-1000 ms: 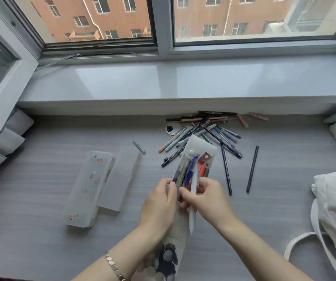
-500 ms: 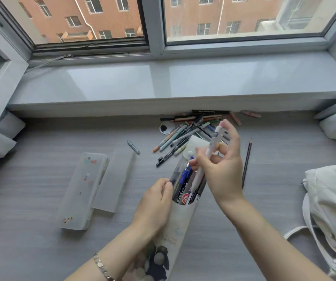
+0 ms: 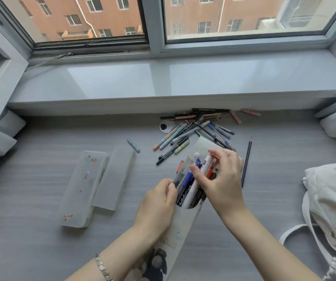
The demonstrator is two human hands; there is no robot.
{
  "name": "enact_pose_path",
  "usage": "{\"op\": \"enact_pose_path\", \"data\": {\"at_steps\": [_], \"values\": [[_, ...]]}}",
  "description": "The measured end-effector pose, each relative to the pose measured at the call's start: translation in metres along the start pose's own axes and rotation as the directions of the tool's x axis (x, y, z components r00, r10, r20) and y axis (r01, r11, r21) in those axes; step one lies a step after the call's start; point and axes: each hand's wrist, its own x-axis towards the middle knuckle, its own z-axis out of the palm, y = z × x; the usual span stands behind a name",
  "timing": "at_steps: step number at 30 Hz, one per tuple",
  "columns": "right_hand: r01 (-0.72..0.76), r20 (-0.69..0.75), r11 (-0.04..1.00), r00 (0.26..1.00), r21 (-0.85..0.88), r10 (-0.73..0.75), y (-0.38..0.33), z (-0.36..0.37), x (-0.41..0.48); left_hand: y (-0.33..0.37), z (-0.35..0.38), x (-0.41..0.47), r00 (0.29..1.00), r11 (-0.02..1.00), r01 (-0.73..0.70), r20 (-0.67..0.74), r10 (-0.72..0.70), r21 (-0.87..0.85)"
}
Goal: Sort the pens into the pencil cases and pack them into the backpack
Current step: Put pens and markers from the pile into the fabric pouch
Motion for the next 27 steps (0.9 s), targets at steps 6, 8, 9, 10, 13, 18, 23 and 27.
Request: {"op": "enact_pose_path", "data": {"at_steps": [6, 8, 9, 10, 13, 18, 23, 27], "values": [[0.063, 0.061, 0.995, 0.996, -0.071, -0.059, 0.01, -0.004, -0.013, 0.004, 0.003, -0.005, 0.997, 0.998, -0.063, -0.045, 0.063, 0.006], [0.145, 0.119, 0.986, 0.984, -0.082, -0.135, 0.014, -0.01, -0.013, 0.003, 0.004, -0.008, 0.996, 0.997, -0.07, -0.051, 0.07, -0.009], [0.174, 0.141, 0.983, 0.976, -0.065, -0.164, 0.017, -0.015, -0.01, 0.001, 0.004, -0.008, 0.997, 0.998, -0.066, -0.04, 0.065, -0.017], [0.191, 0.158, 0.981, 0.97, -0.022, -0.185, 0.018, -0.02, -0.006, -0.001, 0.003, -0.008, 0.998, 0.998, -0.053, -0.021, 0.053, -0.02], [0.167, 0.229, 0.976, 0.954, 0.139, -0.195, 0.027, -0.035, 0.013, -0.009, 0.001, -0.004, 0.999, 1.0, -0.013, 0.038, 0.013, -0.004], [-0.007, 0.574, 0.998, 0.818, 0.068, -0.033, 0.037, -0.052, 0.034, -0.013, -0.006, -0.001, 0.983, 0.995, 0.094, 0.156, -0.099, 0.042], [0.023, 0.772, 0.979, 0.618, -0.204, 0.146, 0.031, -0.057, 0.038, -0.005, -0.002, -0.007, 0.974, 0.957, 0.083, 0.178, -0.136, 0.277], [0.252, 0.819, 0.884, 0.533, -0.393, 0.212, 0.025, -0.048, 0.028, -0.004, 0.002, -0.009, 0.967, 0.92, -0.002, 0.235, -0.098, 0.393]]}}
